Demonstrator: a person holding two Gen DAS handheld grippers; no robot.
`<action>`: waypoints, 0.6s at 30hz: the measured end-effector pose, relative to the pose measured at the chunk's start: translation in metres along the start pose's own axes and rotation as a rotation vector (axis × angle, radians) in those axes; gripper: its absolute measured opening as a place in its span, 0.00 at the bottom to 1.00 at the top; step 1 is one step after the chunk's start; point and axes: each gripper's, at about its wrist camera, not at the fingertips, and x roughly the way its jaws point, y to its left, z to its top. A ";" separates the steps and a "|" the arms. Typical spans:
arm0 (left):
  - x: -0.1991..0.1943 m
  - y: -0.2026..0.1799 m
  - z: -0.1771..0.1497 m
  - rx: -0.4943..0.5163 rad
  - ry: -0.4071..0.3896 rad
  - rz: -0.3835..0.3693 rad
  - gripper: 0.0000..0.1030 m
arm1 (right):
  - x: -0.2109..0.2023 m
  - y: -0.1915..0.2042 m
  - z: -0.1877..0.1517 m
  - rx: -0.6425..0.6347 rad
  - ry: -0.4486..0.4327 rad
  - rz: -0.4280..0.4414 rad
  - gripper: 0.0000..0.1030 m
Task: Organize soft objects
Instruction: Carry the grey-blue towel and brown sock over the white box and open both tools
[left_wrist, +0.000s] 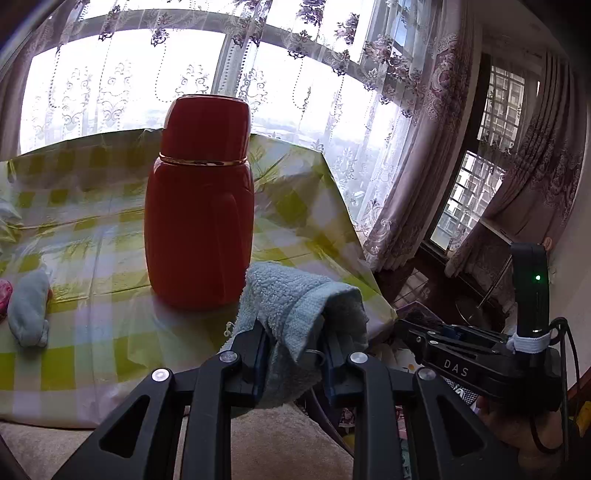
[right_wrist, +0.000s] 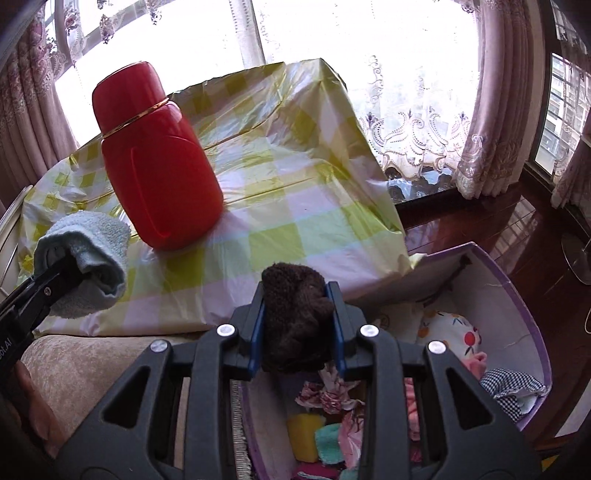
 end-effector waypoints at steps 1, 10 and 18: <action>0.001 -0.005 -0.001 0.007 0.005 -0.014 0.25 | -0.003 -0.010 -0.001 0.013 0.001 -0.018 0.35; 0.016 -0.046 -0.008 0.076 0.099 -0.160 0.56 | -0.022 -0.059 0.000 0.095 -0.022 -0.109 0.65; 0.011 -0.033 -0.008 0.025 0.089 -0.130 0.62 | -0.021 -0.061 -0.001 0.105 -0.018 -0.099 0.73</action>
